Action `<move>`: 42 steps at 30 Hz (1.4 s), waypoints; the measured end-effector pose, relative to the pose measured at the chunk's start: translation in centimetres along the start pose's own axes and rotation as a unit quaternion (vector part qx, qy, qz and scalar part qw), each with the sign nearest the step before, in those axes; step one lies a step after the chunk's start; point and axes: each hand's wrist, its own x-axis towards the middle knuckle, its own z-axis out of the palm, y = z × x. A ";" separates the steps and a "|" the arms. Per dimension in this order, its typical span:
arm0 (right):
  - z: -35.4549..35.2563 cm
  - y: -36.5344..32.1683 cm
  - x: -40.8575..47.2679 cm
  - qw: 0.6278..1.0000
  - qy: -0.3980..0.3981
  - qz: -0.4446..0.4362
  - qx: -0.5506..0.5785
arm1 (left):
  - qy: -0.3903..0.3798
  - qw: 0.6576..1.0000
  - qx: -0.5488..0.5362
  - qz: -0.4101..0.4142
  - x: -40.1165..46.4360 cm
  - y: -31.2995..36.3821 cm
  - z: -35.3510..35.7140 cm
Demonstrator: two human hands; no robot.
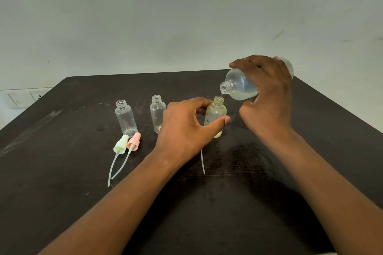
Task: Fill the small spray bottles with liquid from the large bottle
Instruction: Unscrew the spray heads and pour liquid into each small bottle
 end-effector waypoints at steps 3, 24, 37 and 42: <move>0.0 0.0 0.0 1.000 0.004 -0.002 -0.001 | 0.001 1.000 -0.001 0.000 0.0 -0.1 0.1; 0.0 0.1 0.1 1.000 0.014 -0.014 0.004 | 0.004 1.000 -0.011 -0.004 0.0 -0.3 0.4; 0.0 0.1 0.1 1.000 0.017 -0.016 0.004 | -0.002 1.000 -0.010 -0.003 -0.1 -0.1 0.3; 0.0 0.1 0.1 1.000 0.020 -0.017 0.005 | -0.008 1.000 -0.012 0.001 -0.1 -0.1 0.2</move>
